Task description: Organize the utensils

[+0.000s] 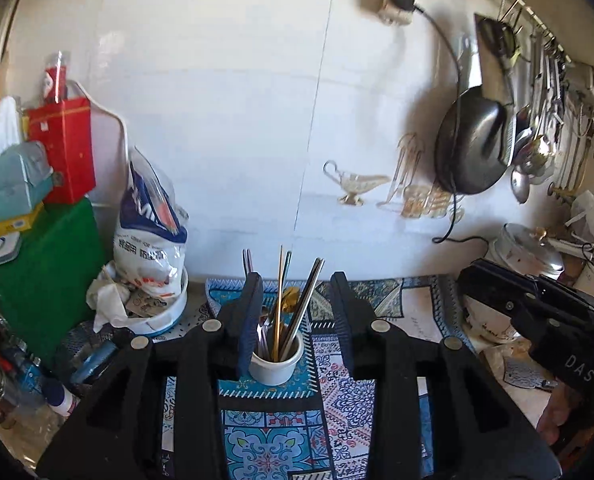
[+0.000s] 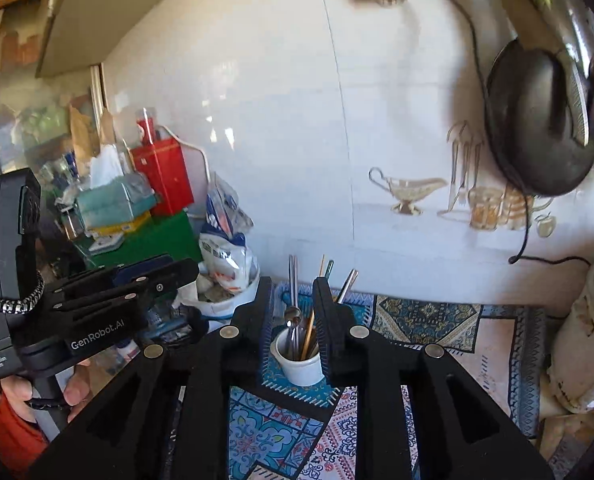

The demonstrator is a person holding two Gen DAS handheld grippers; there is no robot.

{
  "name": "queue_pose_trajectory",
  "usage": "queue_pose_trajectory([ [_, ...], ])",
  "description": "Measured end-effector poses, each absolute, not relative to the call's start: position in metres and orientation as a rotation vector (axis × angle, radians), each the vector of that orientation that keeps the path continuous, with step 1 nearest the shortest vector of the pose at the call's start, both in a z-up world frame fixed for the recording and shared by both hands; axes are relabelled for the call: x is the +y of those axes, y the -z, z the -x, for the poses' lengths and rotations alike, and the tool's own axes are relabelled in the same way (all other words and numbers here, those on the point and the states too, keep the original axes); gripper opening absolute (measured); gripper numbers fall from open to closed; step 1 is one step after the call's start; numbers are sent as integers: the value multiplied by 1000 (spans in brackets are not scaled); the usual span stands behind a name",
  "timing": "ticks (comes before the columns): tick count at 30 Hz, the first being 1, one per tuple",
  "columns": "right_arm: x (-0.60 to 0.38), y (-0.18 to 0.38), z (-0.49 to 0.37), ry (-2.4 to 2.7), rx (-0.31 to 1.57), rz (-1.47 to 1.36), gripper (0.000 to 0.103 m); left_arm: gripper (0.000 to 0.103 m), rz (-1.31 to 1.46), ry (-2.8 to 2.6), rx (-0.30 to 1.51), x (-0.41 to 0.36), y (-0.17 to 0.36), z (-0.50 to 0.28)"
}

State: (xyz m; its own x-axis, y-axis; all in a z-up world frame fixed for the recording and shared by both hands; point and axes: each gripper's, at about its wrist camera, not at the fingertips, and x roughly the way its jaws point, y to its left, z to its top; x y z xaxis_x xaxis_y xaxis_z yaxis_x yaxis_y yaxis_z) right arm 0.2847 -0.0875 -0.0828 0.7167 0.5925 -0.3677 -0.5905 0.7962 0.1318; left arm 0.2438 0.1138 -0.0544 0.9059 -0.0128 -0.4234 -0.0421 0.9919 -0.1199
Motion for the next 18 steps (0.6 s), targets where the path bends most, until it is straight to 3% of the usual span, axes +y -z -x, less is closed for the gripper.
queue_pose_trajectory([
  [9, -165, 31, -154, -604, 154, -52, 26, 63, 85, -38, 217, 47, -4, -96],
  [15, -185, 26, -101, -538, 87, -56, 56, 94, 73, -83, 134, 26, -16, -25],
  [18, -192, 25, -80, -490, 59, -41, 81, 100, 57, -114, 107, 18, -15, -4],
])
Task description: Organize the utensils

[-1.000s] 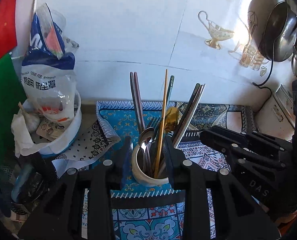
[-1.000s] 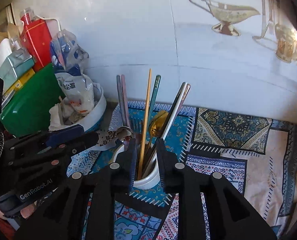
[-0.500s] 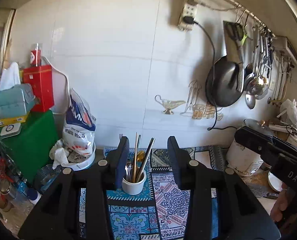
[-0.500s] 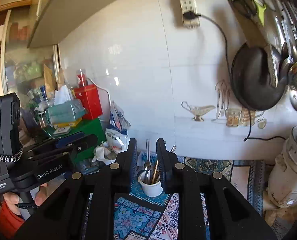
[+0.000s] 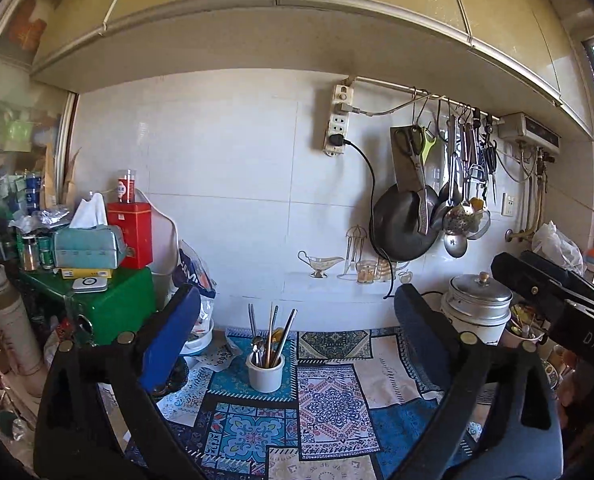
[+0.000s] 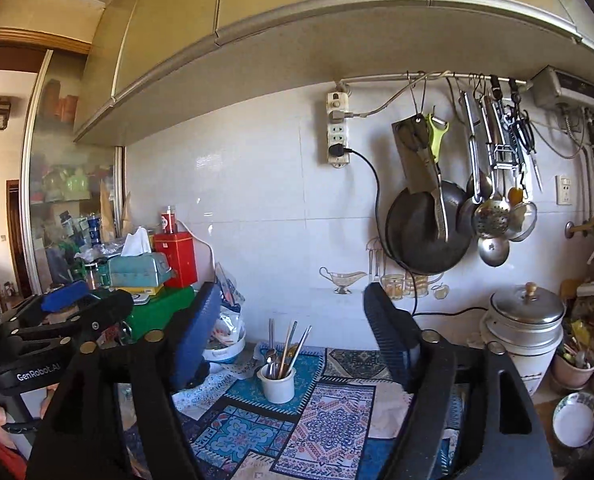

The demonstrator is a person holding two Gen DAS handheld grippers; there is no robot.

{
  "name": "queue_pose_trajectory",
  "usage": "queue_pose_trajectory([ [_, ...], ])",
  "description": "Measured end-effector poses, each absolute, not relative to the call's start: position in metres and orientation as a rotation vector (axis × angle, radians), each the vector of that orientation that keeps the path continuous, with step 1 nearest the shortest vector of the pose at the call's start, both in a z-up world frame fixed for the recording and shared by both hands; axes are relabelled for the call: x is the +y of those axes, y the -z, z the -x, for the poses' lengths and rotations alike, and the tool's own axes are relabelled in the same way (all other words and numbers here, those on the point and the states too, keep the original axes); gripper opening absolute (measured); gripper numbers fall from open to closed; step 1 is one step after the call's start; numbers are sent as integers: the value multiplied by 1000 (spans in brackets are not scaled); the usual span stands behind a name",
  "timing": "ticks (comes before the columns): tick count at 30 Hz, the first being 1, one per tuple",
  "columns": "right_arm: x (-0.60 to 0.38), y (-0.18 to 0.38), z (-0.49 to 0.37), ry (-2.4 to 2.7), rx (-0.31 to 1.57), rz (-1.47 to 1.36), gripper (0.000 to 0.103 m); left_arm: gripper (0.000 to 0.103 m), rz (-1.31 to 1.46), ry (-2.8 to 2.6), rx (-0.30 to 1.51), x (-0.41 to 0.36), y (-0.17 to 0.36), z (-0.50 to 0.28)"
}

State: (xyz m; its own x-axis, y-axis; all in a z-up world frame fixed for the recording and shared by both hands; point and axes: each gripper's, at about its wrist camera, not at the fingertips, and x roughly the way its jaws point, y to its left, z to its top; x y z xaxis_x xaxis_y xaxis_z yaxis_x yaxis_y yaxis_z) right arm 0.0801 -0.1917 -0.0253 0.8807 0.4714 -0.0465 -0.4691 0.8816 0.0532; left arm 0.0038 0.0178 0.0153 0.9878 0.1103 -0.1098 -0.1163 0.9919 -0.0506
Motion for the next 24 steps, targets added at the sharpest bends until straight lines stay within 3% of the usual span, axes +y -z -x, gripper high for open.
queue_pose_trajectory([
  [2, -198, 25, -70, -472, 45, -45, 96, 100, 40, -139, 101, 13, -14, 5],
  [5, -202, 26, -56, -446, 29, -37, 103, 101, 23, -161, 102, 8, -10, 16],
  [24, -206, 39, -43, -423, 66, 10, 103, 102, 34, -166, 121, -2, 1, 27],
])
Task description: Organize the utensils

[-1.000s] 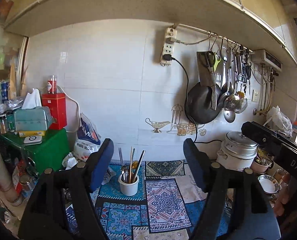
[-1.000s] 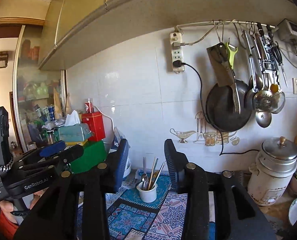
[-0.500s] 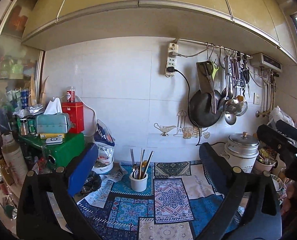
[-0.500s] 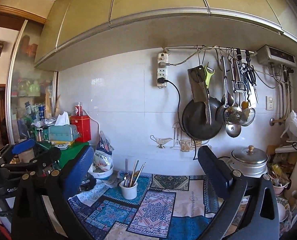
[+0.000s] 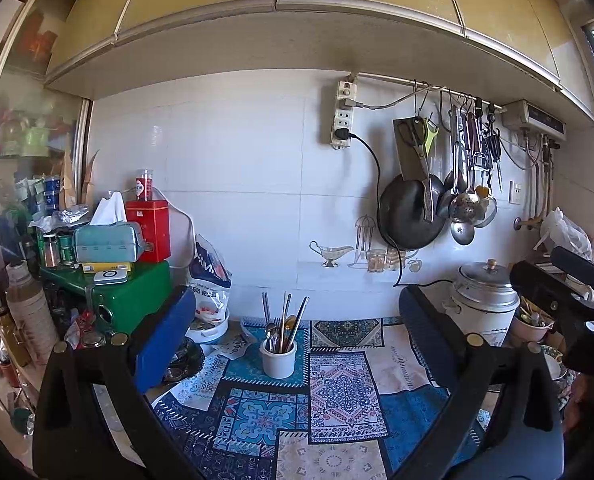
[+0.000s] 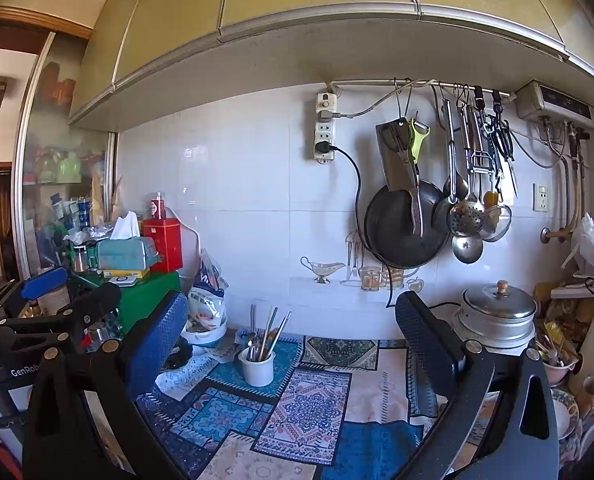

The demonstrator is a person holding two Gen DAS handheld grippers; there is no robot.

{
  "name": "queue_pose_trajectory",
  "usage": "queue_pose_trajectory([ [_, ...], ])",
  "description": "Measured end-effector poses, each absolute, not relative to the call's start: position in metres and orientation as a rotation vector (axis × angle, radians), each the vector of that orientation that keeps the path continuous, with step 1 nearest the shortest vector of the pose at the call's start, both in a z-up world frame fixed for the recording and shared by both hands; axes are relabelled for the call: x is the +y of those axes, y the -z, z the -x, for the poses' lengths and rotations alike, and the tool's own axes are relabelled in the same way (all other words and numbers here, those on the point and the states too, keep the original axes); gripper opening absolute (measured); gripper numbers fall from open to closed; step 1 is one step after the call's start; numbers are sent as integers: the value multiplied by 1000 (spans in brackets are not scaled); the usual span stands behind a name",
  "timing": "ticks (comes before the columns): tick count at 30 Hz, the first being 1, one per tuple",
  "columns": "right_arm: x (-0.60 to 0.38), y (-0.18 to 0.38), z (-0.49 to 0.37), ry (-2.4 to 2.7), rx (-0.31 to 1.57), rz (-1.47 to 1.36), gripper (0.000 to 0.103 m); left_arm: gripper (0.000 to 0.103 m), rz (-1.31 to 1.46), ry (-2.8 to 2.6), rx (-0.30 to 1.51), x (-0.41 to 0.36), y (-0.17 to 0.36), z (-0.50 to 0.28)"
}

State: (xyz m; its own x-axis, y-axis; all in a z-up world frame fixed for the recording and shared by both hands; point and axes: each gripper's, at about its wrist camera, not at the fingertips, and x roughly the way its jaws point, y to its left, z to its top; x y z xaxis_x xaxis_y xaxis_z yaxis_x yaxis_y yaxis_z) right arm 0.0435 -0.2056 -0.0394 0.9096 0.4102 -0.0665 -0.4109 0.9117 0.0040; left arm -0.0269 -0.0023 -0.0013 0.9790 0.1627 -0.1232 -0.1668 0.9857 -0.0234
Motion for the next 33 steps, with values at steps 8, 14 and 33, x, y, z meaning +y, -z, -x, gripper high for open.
queue_pose_trajectory([
  [8, -211, 39, -44, -421, 73, 0, 103, 102, 27, -159, 134, -8, 4, 20],
  [14, -216, 38, -47, -418, 76, -3, 103, 102, 27, -158, 145, -12, 6, 14],
  [33, -218, 39, -49, -429, 87, -15, 103, 102, 19, -160, 139, -15, 5, 13],
])
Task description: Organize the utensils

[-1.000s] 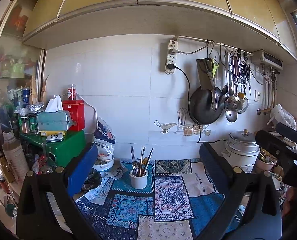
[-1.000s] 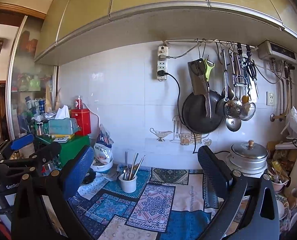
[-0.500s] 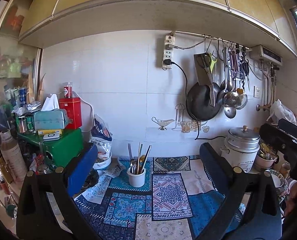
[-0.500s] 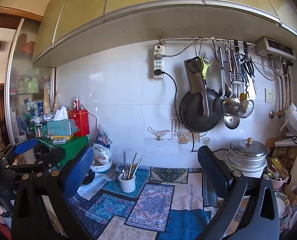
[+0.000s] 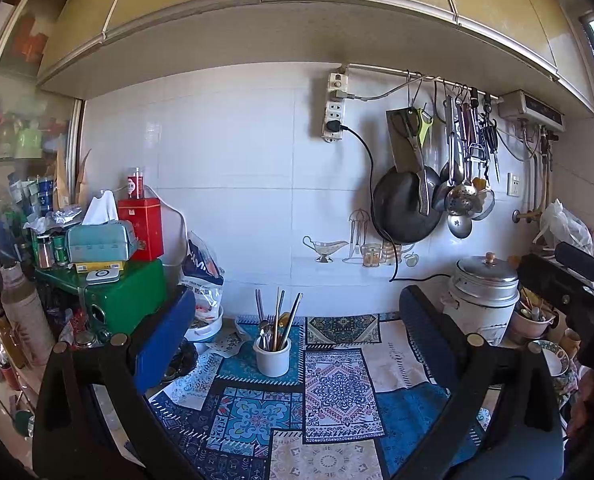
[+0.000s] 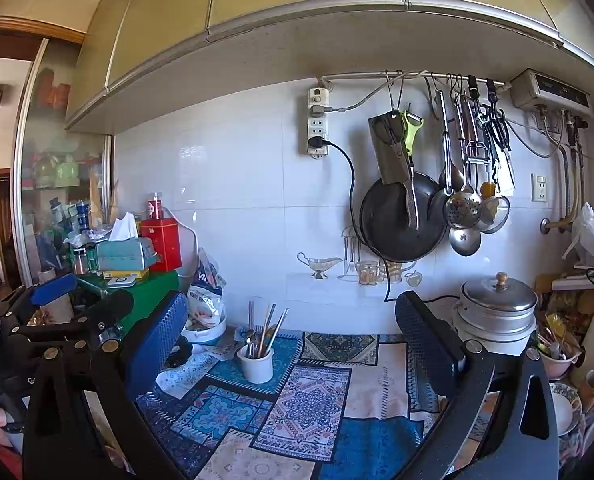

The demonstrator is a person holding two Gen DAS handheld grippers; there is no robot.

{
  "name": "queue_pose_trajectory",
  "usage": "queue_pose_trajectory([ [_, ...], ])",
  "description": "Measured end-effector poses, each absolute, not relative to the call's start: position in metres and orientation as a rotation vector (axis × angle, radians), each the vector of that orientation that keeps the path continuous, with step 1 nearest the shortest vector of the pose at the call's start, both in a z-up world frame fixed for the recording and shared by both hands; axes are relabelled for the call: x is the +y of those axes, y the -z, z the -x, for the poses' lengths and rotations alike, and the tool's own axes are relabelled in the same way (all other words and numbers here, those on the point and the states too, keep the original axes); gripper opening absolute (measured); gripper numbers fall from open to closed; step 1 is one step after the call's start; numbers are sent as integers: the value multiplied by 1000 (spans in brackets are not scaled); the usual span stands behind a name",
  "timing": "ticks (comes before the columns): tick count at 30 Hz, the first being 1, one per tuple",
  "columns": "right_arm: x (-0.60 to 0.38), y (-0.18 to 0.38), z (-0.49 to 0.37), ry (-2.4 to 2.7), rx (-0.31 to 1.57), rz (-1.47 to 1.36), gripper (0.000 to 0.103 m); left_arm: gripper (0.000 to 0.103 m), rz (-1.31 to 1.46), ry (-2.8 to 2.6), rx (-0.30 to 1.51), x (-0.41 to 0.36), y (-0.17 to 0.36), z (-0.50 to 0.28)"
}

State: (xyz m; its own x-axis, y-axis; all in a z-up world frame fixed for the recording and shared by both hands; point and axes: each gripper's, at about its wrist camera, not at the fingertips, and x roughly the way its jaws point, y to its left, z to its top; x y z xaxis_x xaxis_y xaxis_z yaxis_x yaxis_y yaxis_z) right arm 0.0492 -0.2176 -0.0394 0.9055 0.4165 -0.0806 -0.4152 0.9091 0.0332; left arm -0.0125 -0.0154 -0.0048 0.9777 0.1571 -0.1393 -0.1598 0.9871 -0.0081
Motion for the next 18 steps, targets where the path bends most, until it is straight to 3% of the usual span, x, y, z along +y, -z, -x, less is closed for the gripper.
queue_pose_trajectory([
  [18, -219, 40, -47, -427, 82, -9, 103, 102, 20, -118, 139, -20, 0, 9],
])
